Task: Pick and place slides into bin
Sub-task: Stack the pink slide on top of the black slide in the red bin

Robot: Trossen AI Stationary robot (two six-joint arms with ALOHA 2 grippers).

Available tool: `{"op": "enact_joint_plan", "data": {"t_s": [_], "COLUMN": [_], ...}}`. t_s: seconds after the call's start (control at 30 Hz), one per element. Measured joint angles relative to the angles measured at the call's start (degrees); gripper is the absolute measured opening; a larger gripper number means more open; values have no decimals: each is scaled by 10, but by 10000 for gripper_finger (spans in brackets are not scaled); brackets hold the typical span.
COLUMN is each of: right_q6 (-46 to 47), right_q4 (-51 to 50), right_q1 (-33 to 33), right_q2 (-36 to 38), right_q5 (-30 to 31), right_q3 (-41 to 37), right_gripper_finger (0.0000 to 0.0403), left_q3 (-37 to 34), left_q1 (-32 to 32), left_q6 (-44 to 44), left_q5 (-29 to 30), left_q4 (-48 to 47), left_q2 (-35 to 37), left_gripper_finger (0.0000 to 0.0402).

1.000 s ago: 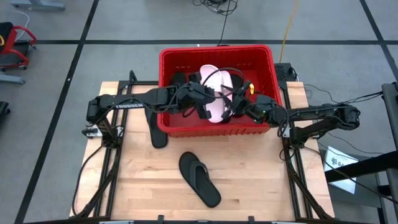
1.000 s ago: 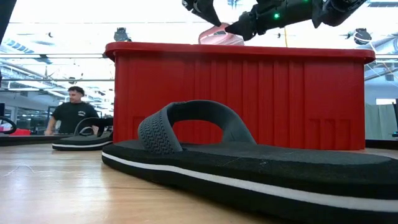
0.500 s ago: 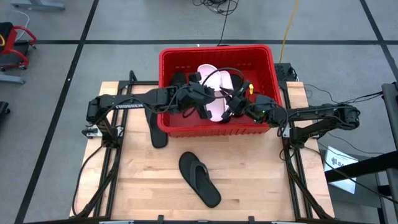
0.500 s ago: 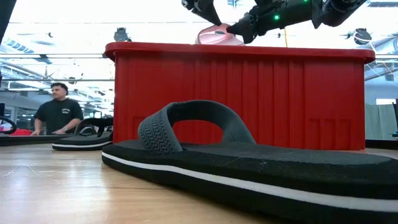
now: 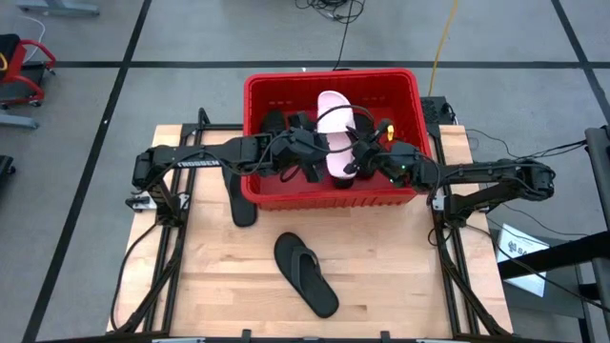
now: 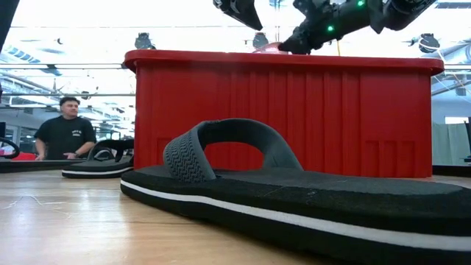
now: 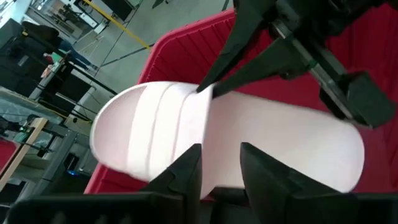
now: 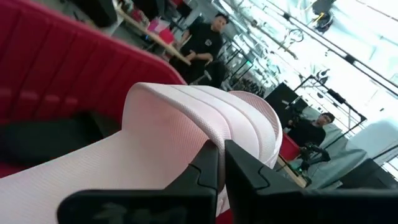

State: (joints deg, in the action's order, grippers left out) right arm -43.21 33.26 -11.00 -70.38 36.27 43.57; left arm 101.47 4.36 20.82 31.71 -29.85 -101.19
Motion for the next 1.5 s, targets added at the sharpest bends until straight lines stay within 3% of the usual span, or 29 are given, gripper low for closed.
{"op": "enact_joint_plan", "data": {"t_s": [0.2,0.5,1.03,1.2,1.5], "right_q6": [-5,92,136,143,157], "right_q4": [-94,-283,-218,-207,-209], "right_q1": [-26,-114,-150,-154,-176], "right_q2": [46,116,127,127,127], "right_q5": [-1,-1,-5,-57,-76], "right_q3": [0,-1,-116,-132,-162], "right_gripper_finger": [1,1,0,0,0], "left_q3": [0,0,0,0,0], "left_q1": [0,1,2,2,2], "left_q6": [-4,-5,0,0,0], "left_q5": [3,4,3,3,2], "left_q4": [1,0,1,1,1], "left_q2": [5,24,28,28,28], "left_gripper_finger": [128,129,129,129,129]}}
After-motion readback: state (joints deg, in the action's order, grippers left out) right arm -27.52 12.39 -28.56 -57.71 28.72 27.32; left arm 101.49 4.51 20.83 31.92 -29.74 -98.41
